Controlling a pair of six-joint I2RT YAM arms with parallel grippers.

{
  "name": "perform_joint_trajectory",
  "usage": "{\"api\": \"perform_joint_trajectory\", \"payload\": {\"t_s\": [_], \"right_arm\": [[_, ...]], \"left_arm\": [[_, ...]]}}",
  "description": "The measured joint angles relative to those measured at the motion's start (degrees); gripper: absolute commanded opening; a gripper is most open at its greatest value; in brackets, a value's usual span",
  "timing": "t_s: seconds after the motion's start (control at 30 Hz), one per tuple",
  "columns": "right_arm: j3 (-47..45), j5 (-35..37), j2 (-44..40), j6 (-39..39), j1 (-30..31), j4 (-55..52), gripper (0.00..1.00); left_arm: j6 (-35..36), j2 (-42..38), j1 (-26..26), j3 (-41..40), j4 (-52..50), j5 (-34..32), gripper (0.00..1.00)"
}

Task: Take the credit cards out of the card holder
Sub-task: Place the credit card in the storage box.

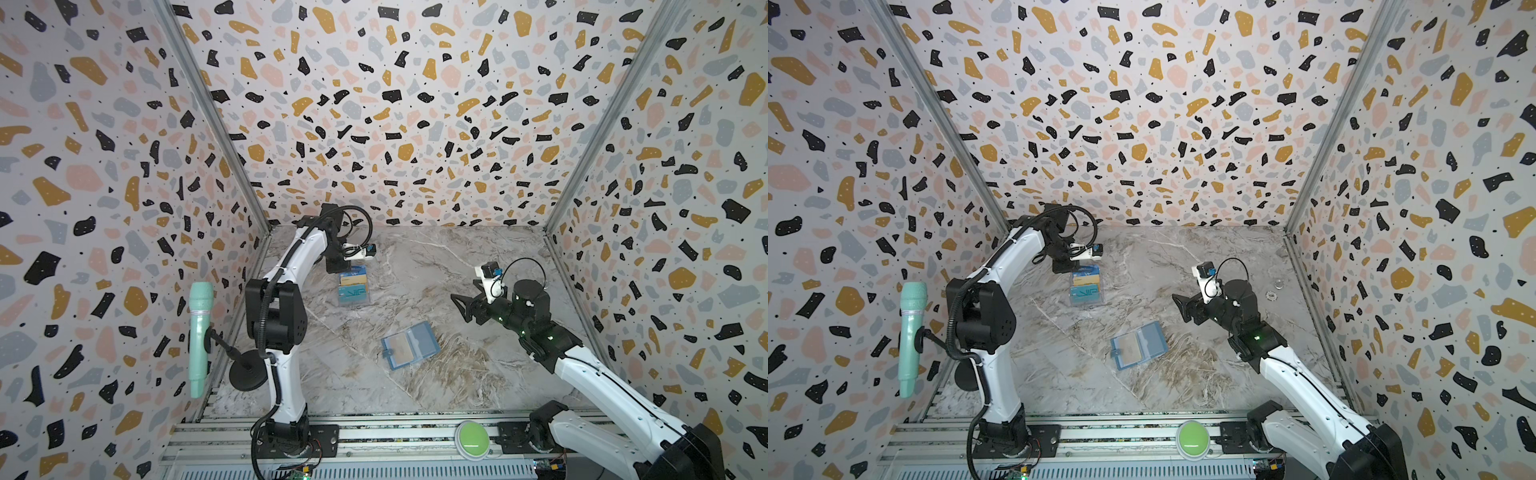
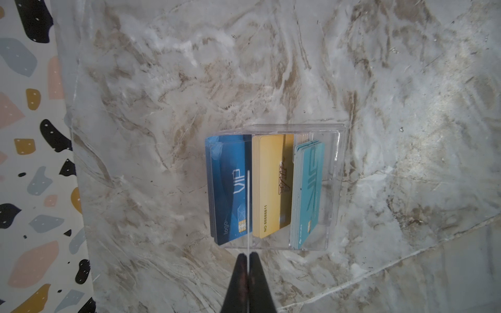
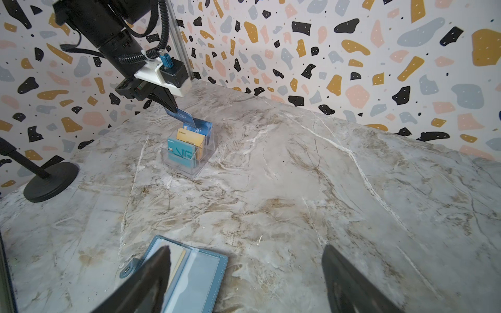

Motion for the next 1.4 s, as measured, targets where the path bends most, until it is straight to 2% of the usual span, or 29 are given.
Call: {"api": "perform_joint_trajectory", "payload": {"t_s": [0.73, 1.4], "right_arm": [[-0.02, 0.63, 2.05, 0.11, 0.00, 0.11, 0.88], [-0.02, 0.59, 2.03, 0.13, 0.00, 0.11, 0.88]], "left_arm": [[2.99, 5.03, 2.01, 1.16, 0.98, 5.84, 0.00], [3.10, 5.31, 2.16, 1.03, 4.02, 8.85, 0.00]]}}
